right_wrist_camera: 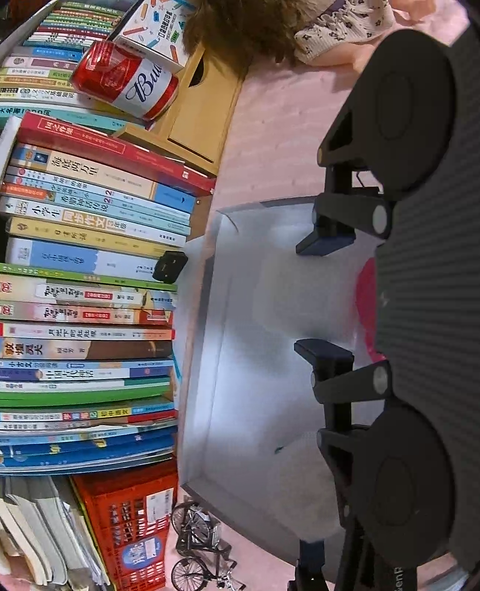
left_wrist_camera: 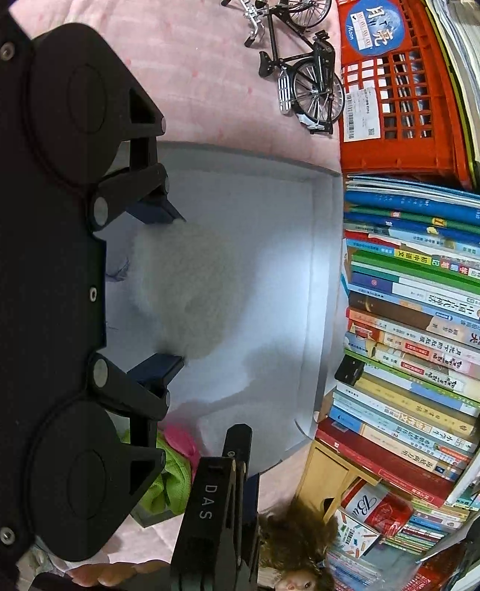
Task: Organize soft objects
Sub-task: 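Lower and open right gripper in tray while left gripper releases cotton fluff there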
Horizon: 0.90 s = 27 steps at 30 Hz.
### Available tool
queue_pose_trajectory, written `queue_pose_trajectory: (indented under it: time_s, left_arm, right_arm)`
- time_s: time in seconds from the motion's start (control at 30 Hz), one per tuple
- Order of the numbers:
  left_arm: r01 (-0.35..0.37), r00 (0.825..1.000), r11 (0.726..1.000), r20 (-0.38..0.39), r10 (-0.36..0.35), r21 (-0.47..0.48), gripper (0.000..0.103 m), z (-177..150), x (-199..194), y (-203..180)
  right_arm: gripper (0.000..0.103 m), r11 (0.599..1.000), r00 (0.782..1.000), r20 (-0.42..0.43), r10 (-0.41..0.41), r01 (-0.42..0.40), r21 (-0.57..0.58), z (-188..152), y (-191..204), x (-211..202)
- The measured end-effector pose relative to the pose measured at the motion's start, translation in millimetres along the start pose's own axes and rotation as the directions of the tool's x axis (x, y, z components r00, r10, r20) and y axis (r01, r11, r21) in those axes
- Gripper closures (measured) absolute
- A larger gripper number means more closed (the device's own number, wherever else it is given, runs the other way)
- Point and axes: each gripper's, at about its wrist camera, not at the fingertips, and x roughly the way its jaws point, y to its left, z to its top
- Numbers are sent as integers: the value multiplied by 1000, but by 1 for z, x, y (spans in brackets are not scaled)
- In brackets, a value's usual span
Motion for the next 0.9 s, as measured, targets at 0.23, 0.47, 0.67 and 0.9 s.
queue_pose_trajectory:
  time_s: [0.23,0.47,0.67,0.9]
  left_arm:
    - [3,1000,1000,-2,-3,-3,34,0,5,2]
    - [-12,1000,1000,8,12,13,34,-1,6,0]
    - [-38,999,999,26,37,27,29,0,-1,-2]
    - [-71,994,996,87,66,55,23,-1,-31,-10]
  right_arm:
    - [52,1000,999,-38,12,-12,1,-7,1,11]
    - [38,1000,999,-44,10,-10,8,-10,0,13]
    - [26,1000,1000,-22,21,-21,4,-6,-2,1]
    - [19,999,999,28,40,-41,13,-6,-5,-27]
